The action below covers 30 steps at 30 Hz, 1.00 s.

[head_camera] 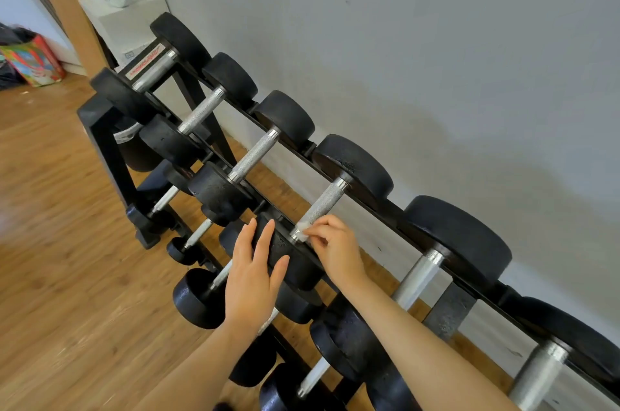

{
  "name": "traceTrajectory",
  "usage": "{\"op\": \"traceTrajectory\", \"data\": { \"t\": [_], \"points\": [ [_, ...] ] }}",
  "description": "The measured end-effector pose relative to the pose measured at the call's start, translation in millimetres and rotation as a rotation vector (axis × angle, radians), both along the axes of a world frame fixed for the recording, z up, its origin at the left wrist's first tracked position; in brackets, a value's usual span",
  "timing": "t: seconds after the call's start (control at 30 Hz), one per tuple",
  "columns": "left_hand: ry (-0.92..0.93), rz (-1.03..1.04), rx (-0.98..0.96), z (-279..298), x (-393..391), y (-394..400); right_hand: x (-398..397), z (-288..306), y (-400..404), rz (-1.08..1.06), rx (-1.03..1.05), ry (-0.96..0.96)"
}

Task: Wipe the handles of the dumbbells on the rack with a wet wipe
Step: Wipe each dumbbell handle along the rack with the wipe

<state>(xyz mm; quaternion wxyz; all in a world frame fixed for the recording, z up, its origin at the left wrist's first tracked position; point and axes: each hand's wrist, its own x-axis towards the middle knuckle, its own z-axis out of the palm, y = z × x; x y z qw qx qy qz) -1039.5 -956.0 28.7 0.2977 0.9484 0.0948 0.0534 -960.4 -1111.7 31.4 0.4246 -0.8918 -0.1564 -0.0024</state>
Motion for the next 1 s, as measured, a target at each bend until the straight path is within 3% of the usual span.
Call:
{"op": "traceTrajectory", "data": {
  "t": [0.27, 0.43, 0.63, 1.0],
  "points": [
    [0.092, 0.061, -0.016, 26.9, -7.4, -15.1, -25.1, 34.8, -25.9, -0.207, 0.004, -0.023],
    [0.033, -0.046, 0.039, 41.5, -30.3, -43.8, -66.1, 59.6, -51.1, -0.32, -0.036, -0.117],
    [0.033, -0.169, -0.029, 56.8, -62.0, -89.4, -112.4, 69.4, -90.3, -0.463, -0.076, -0.151],
    [0.065, -0.103, -0.017, 57.6, -83.1, -160.7, -128.2, 55.8, -145.1, -0.477, -0.046, -0.11]
  ]
}}
